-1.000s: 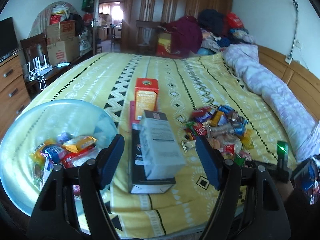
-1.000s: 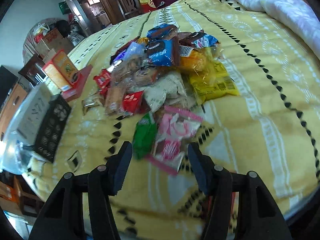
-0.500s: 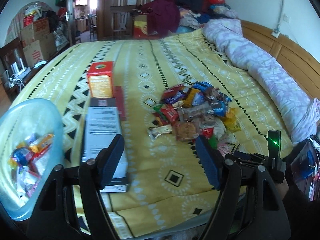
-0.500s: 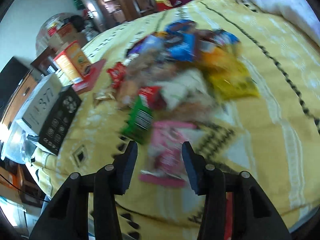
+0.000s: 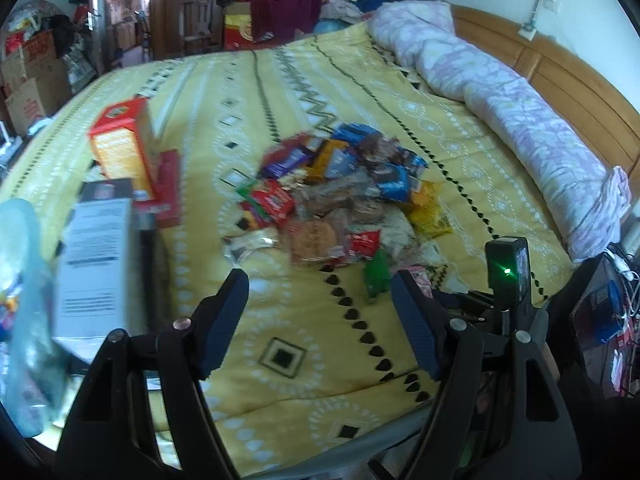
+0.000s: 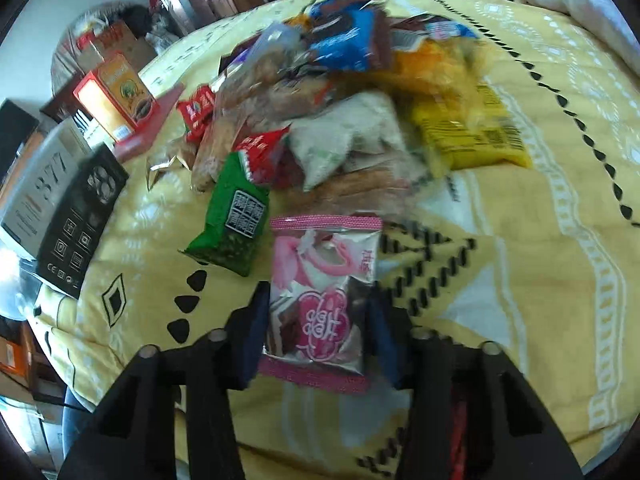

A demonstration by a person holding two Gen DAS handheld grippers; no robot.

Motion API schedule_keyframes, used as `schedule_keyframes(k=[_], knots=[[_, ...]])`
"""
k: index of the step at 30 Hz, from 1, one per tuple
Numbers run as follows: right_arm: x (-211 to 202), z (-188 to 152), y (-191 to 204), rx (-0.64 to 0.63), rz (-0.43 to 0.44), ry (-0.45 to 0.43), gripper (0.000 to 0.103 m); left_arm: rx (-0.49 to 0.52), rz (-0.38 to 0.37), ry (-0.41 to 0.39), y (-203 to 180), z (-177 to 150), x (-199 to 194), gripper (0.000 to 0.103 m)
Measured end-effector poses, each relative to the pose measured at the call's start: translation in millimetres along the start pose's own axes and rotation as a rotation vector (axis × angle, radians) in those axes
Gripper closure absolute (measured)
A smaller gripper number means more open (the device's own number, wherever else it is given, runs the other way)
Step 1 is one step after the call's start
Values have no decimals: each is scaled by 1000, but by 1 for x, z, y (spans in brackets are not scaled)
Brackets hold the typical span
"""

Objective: Organize snacks
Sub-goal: 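Grasp the green packet with the left gripper while the right gripper grasps a pink packet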

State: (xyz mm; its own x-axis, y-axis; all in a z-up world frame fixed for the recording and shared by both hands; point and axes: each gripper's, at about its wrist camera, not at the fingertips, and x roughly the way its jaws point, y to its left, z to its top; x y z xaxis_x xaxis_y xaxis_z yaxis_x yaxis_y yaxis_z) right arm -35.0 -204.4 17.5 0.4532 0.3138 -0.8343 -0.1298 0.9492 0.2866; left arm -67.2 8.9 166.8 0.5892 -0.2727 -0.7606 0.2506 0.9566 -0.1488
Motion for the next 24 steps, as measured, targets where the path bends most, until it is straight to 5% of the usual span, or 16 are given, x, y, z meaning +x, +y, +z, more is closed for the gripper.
schedule_keyframes(k=[8,13,16,22,24], knots=[[-51,-6,-41,77,64,-122,59,-71,-188,145,-22,-15,95,28],[-54,-8,-61,128,83,-124,59,-19,-160,114,-43,-14,125,29],[-50,-10,-69,145,98,-116,59,-4,-123,142,-42,-16,146,49],[-45,-14,-75,159,113,-117,59,-14,-97,164,-41,-21,165,50],[-45,-13,-75,162,114,-117,59,-9,-107,160,-42,-20,168,58]])
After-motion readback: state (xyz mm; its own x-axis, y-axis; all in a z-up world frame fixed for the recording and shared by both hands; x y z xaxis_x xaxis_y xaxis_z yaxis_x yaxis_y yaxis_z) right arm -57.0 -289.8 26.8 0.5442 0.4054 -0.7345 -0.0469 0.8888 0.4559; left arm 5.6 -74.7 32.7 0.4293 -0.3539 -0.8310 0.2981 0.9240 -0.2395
